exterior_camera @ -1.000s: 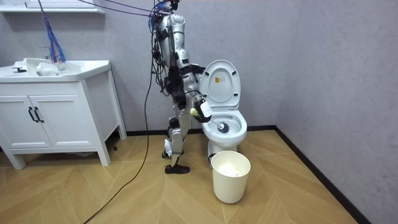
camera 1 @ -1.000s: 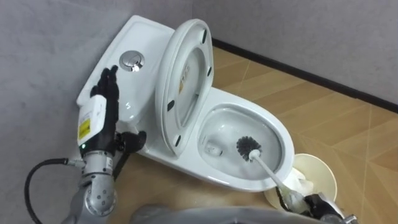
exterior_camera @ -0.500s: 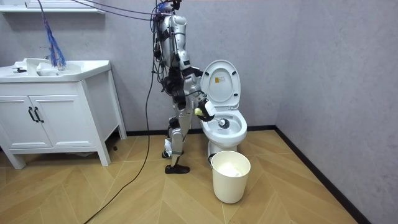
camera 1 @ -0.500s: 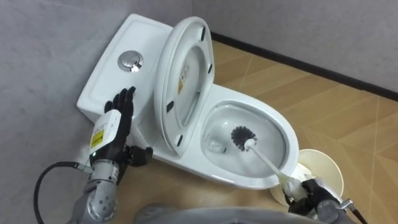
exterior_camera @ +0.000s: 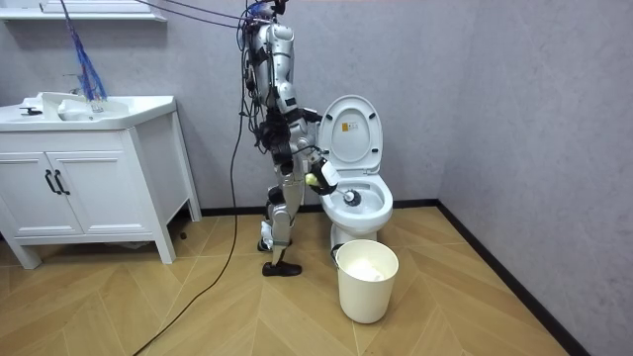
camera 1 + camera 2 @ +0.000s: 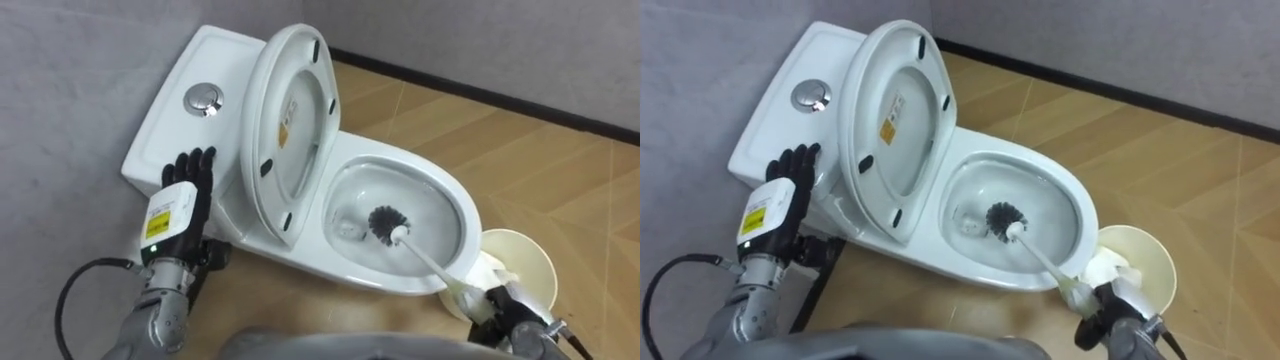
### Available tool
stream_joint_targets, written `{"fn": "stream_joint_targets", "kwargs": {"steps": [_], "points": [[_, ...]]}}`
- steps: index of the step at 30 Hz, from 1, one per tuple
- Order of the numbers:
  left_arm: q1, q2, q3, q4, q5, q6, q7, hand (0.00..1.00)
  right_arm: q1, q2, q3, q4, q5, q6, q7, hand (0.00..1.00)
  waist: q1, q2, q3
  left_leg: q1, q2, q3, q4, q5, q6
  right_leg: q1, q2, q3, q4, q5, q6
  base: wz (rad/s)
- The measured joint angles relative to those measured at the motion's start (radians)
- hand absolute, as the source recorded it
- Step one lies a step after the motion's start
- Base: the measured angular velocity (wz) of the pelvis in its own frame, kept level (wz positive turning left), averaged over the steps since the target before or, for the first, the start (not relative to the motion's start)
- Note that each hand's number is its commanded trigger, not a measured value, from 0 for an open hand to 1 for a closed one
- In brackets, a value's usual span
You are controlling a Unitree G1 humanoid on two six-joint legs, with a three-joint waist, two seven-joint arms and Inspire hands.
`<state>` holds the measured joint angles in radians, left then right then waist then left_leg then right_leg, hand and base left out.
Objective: Brush toilet
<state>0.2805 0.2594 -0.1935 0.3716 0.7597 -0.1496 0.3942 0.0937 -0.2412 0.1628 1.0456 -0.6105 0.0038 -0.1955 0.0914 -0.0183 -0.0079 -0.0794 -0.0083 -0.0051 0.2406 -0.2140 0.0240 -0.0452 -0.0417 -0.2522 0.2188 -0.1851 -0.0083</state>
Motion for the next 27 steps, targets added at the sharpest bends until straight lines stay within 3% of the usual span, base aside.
{"fn": "stream_joint_targets", "kwargs": {"steps": [2,5,7,8,9,11,15,17,23,27], "points": [[-0.058,0.000,-0.018,0.032,0.000,0.000,0.020,0.00,-0.051,-0.013,0.044,0.005,-0.041,0.001,-0.015,1.00,-0.002,0.011,0.0132,-0.060,-0.003,0.000,0.032,0.007,0.003,-0.058,-0.007,-0.003,0.027,0.003,-0.004,0.06],[-0.149,0.000,-0.053,0.094,0.018,-0.001,0.067,0.00,-0.129,-0.030,0.122,0.024,-0.065,0.000,-0.021,1.00,0.013,0.023,0.0208,-0.156,-0.006,0.000,0.082,0.012,0.005,-0.158,-0.020,-0.001,0.088,0.000,-0.008,0.00],[-0.213,0.001,-0.079,0.129,0.021,-0.001,0.097,0.00,-0.190,-0.038,0.156,0.053,-0.092,-0.001,-0.022,1.00,0.024,0.030,0.0332,-0.222,-0.008,-0.001,0.122,0.014,0.007,-0.222,-0.033,-0.009,0.130,-0.003,-0.012,0.09],[-0.246,0.001,-0.090,0.142,0.021,-0.001,0.112,0.00,-0.223,-0.039,0.160,0.057,-0.102,0.005,-0.032,1.00,0.024,0.033,0.0337,-0.269,-0.013,-0.010,0.143,0.020,0.008,-0.267,-0.045,-0.019,0.160,-0.005,-0.016,0.19],[-0.264,0.001,-0.093,0.146,0.021,-0.001,0.116,0.00,-0.239,-0.041,0.162,0.057,-0.103,0.007,-0.040,1.00,0.025,0.032,0.0349,-0.291,-0.018,-0.015,0.152,0.025,0.009,-0.291,-0.046,-0.021,0.176,-0.007,-0.017,0.26],[-0.325,0.004,-0.109,0.166,0.020,-0.003,0.142,0.00,-0.301,-0.056,0.199,0.074,-0.102,0.014,-0.055,1.00,0.034,0.025,0.0463,-0.360,-0.022,-0.018,0.182,0.030,0.008,-0.364,-0.049,-0.005,0.215,-0.015,-0.019,0.09],[-0.383,0.018,-0.123,0.162,0.035,-0.001,0.209,0.00,-0.367,-0.091,0.232,0.054,-0.112,0.033,-0.057,1.00,0.048,0.016,0.0554,-0.472,-0.022,-0.024,0.220,0.043,0.002,-0.476,-0.060,-0.013,0.263,-0.012,-0.025,0.05],[-0.409,0.028,-0.134,0.155,0.039,0.000,0.258,0.00,-0.388,-0.108,0.241,0.028,-0.137,0.060,-0.056,1.00,0.053,0.021,0.0565,-0.544,-0.015,-0.033,0.254,0.045,-0.001,-0.534,-0.052,-0.028,0.275,0.003,-0.045,0.02],[-0.442,0.027,-0.167,0.149,0.038,0.037,0.346,0.00,-0.451,-0.121,0.258,0.019,-0.136,0.101,-0.085,1.00,0.070,0.044,0.0583,-0.647,-0.018,-0.031,0.289,0.049,-0.006,-0.646,-0.063,-0.025,0.325,0.004,-0.056,-0.04],[-0.468,0.027,-0.184,0.148,0.037,0.046,0.399,0.00,-0.477,-0.134,0.279,0.012,-0.121,0.125,-0.105,1.00,0.084,0.045,0.0586,-0.691,-0.018,-0.029,0.296,0.054,-0.010,-0.696,-0.065,-0.022,0.345,0.003,-0.062,0.02]]}}
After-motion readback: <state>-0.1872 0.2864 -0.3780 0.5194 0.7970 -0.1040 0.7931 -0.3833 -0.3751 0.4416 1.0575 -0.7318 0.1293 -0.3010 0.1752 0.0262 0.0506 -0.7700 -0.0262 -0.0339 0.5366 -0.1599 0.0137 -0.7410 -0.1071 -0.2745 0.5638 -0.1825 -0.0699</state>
